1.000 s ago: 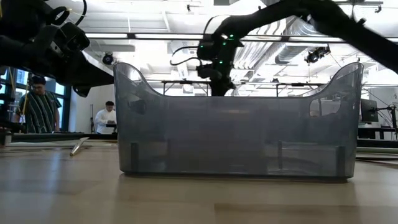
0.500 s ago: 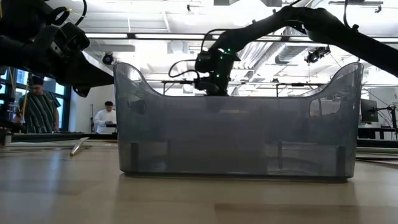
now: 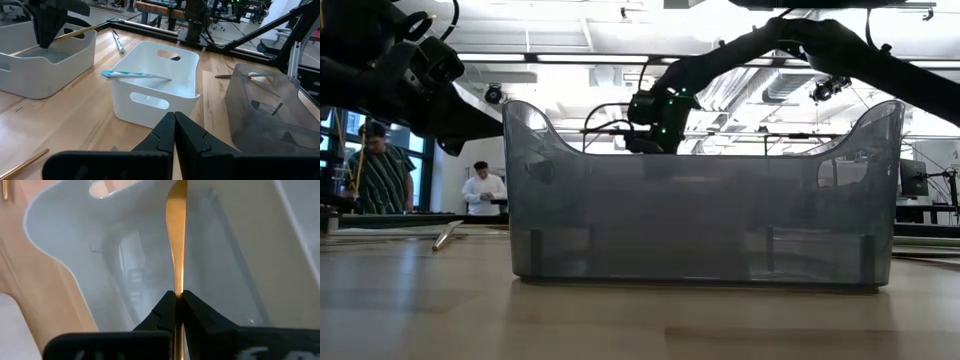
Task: Sort silverware by color (type)
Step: Put the gold table knife into the gray bin, then put the light green table knife into the black bin
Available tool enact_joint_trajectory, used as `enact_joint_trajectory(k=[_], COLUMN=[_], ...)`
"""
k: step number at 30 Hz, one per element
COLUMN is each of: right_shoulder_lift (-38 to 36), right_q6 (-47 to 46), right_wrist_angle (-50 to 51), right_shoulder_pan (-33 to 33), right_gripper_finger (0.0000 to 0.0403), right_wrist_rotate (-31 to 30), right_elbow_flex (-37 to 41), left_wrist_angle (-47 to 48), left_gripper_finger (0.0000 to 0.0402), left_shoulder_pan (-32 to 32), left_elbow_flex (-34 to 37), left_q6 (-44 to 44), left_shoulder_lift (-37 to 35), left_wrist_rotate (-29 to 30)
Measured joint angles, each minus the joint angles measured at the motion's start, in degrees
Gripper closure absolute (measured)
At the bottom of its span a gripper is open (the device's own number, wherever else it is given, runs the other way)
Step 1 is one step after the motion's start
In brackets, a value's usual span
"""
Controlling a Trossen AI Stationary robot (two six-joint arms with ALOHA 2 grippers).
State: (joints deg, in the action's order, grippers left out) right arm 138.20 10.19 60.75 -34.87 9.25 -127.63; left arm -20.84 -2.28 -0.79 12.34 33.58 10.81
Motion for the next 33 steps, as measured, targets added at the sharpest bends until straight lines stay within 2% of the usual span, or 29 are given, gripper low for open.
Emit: enact_joint_trajectory(k=[4,10,16,19,25,29,33], right_shoulder_lift=[0.17,0.21,0.13,-3.94,-10.20,-10.48,-10.94], right_q6=[-0.08,0.18,1.90,4.50,8.34,8.17,7.08], right_wrist_angle=[-0.23,-0.05,1.09,-0.74,-1.19,-4.48,-17.90], right_shoulder_pan=[0.00,0.00,0.15,0.55,0.87,0.61,1.05], right_gripper_finger=[0.0381,0.0325,0.0295,0.0312,0.0395,0.0398,0.0402], right_wrist_rotate=[-0.02,-0.08,-0.32,-1.29,-0.92,1.91,4.34], right_elbow_flex=[0.00,-1.01,-7.50,-5.08,-5.05,-3.65,8.02], left_wrist_angle=[-0.01,-0.01,0.00,0.02,0.02,0.02,0.00], left_gripper_finger=[0.0401,0.0401,0.0401,0.0401,0.0401,0.0401,0.0401], left_shoulder_pan=[0.00,0.00,0.00,0.00,0.00,0.00,0.00], left_elbow_flex=[0.01,0.01,0.01,0.01,0.01,0.01,0.01], left_q6=[0.00,-0.06,-2.03,-2.05,-2.10,-1.51,-1.97], left_shoulder_lift=[0.00,0.00,0.00,0.00,0.00,0.00,0.00], left_wrist_rotate=[0.00,0.24,0.29,0.31,0.28,0.30,0.30])
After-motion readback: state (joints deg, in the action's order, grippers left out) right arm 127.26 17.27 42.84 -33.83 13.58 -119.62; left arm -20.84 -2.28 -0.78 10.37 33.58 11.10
